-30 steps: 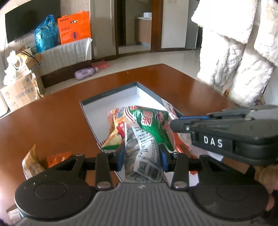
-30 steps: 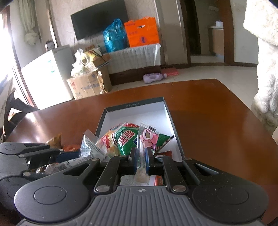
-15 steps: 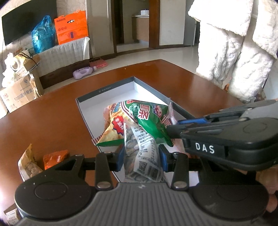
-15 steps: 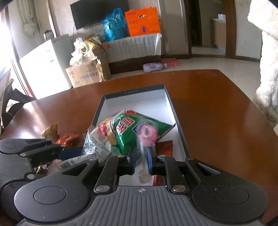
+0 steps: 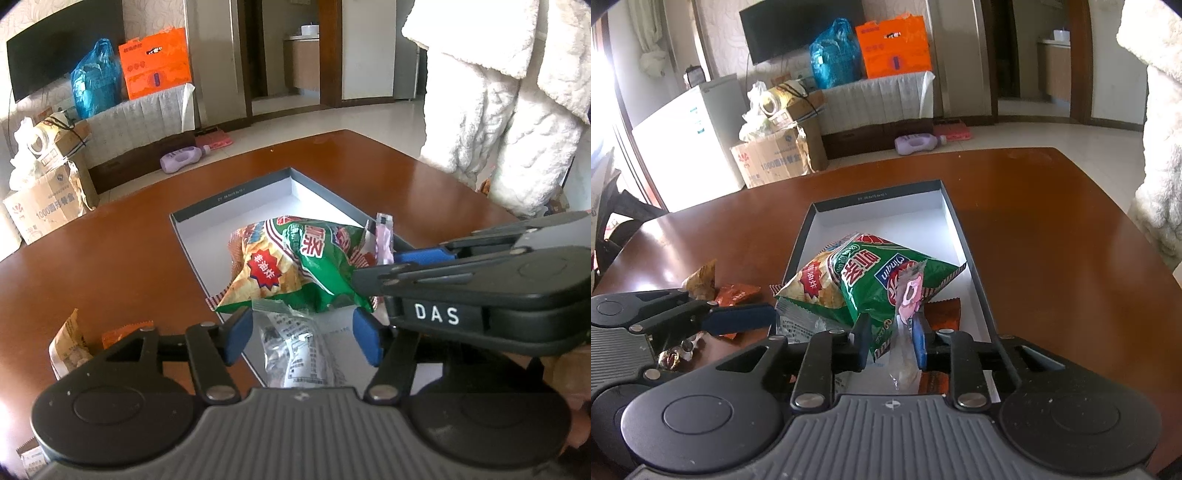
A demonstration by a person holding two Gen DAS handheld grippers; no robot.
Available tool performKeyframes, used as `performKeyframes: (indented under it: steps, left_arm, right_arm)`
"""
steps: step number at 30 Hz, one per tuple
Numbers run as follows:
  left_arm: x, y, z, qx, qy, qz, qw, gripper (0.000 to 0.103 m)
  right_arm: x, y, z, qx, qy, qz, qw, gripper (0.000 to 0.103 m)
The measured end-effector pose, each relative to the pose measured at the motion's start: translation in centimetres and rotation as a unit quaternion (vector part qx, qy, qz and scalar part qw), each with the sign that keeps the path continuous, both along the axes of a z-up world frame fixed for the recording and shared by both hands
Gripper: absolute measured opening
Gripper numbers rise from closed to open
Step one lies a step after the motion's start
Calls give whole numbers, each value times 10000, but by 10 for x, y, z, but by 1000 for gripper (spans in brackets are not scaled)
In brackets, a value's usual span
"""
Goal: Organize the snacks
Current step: 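Drop clear wrapper into box with left tool while right tool releases pink candy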
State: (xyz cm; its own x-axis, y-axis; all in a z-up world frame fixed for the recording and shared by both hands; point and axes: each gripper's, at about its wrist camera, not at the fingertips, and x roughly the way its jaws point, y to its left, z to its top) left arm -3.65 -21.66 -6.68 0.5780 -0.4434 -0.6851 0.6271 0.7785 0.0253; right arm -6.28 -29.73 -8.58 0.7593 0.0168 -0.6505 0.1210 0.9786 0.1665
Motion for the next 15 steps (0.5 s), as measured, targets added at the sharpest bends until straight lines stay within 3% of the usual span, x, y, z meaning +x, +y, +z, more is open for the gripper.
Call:
performKeyframes:
  steps: [12,15]
  left_arm:
    - [-3,8,10,-24,-73,87,9999,61]
    - [-4,15,14,-17,-144,154,9998,68]
  right_arm:
    - [-4,0,6,44,-201,-19,9998,33]
    - [-7,2,11,77,-375,8,9993,35]
